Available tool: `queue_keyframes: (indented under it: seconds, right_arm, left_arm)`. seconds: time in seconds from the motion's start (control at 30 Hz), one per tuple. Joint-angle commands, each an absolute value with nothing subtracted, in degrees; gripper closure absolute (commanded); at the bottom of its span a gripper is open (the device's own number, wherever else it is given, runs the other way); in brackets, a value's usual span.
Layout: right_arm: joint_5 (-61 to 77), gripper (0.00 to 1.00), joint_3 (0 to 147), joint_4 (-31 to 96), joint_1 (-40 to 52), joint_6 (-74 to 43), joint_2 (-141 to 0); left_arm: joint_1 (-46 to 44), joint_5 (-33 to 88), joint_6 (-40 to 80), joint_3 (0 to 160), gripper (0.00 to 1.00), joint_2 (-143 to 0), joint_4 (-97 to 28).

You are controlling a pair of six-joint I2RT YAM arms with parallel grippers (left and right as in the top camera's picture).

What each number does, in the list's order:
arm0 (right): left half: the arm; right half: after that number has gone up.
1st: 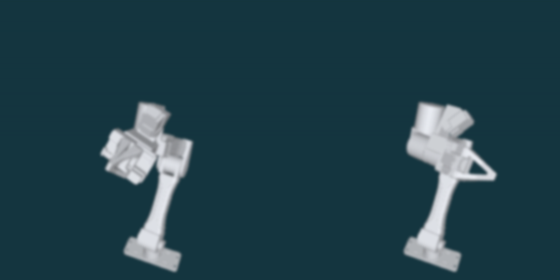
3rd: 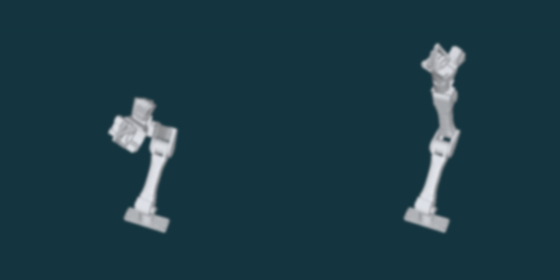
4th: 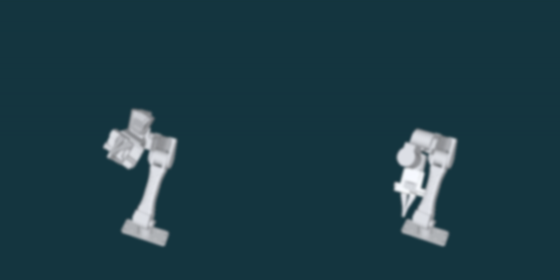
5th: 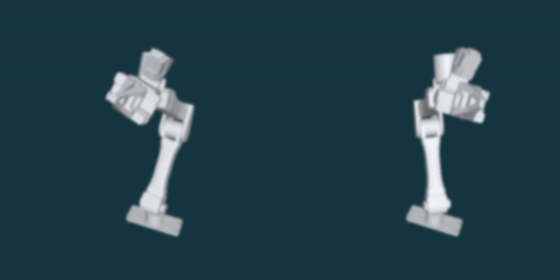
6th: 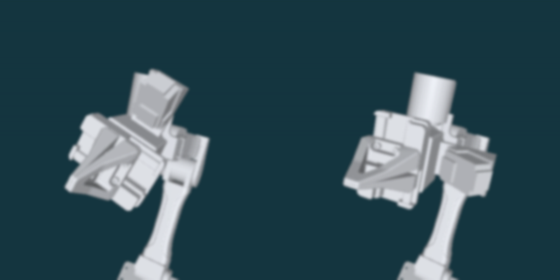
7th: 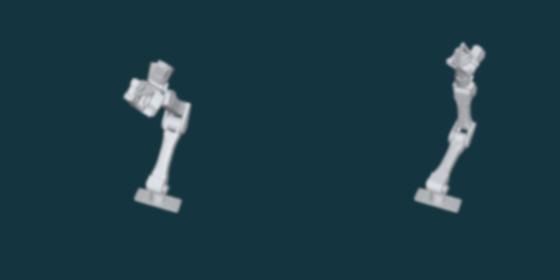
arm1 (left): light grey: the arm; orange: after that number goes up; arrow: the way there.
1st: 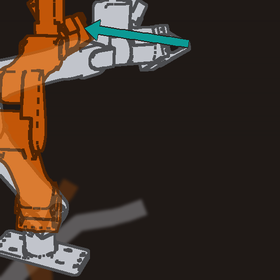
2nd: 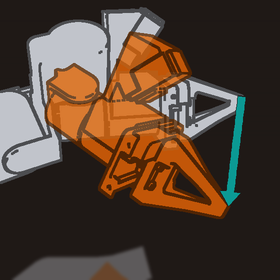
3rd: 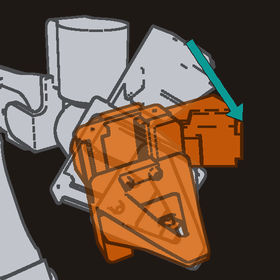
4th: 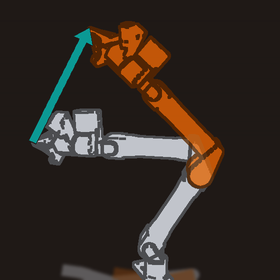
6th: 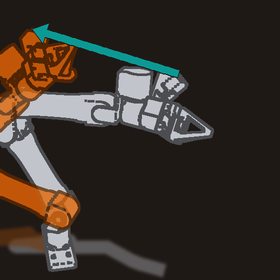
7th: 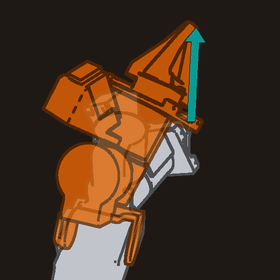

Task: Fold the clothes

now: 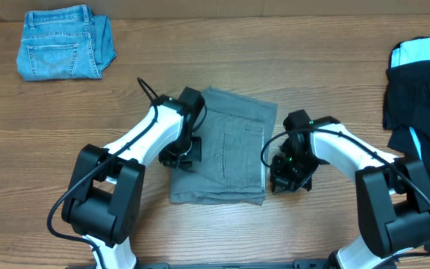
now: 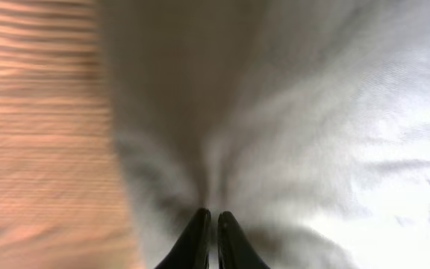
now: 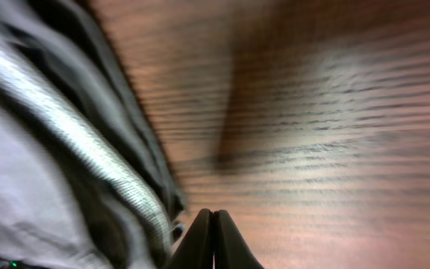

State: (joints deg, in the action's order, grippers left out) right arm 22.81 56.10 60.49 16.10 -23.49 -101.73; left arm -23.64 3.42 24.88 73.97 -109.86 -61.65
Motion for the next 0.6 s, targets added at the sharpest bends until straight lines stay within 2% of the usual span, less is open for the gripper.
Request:
queue_keyframes:
  seconds: [0.0, 0.07, 0.1, 0.13, 0.17, 0.2, 0.3, 0.37, 0.47, 0.57]
  right_arm:
    - [18.85, 0.96, 62.15, 62.76, 15.88, -24.97, -96.77]
    - [18.87, 0.96, 64.1, 63.96, 15.88, -24.95, -94.94]
    - [18.9, 0.96, 64.71, 64.27, 15.88, -24.95, -94.17]
    - [19.0, 0.96, 65.21, 64.45, 15.88, -24.95, -93.45]
    - [19.14, 0.96, 65.52, 64.55, 15.88, -24.93, -92.88]
    - [19.42, 0.93, 65.63, 64.64, 15.88, -24.91, -92.49]
    - [21.34, 0.93, 65.6, 64.51, 16.03, -24.58, -92.42]
    - [22.61, 0.94, 65.49, 63.92, 16.53, -23.77, -92.47]
    - [24.43, 0.94, 63.96, 60.9, 18.7, -23.59, -92.49]
    - [24.53, 0.89, 61.63, 57.34, 21.3, -23.66, -92.71]
  left_arm:
    - [-23.9, -3.44, 25.32, 81.8, 0.8, -106.48, -66.92]
    - [-23.88, -6.33, 27.03, 84.14, 0.58, -105.12, -69.91]
    - [-23.81, -6.92, 27.27, 84.6, 0.49, -104.68, -70.54]
    - [-23.59, -6.92, 27.24, 84.71, 0.44, -104.27, -70.7]
    - [-23.33, -6.2, 27.24, 84.62, 0.46, -104.12, -70.76]
    - [-23.16, -4.58, 27.24, 84.49, 0.59, -104.14, -71.07]
    - [-23.05, 1.78, 26.76, 82.5, 0.85, -104.33, -71.13]
    - [-23.49, 3.68, 26.81, 80.2, 0.91, -104.36, -70.91]
    - [-24.4, 5.41, 26.81, 75.7, 0.93, -104.36, -69.89]
    - [-25.08, 5.69, 27.0, 70.72, 0.95, -104.36, -67.99]
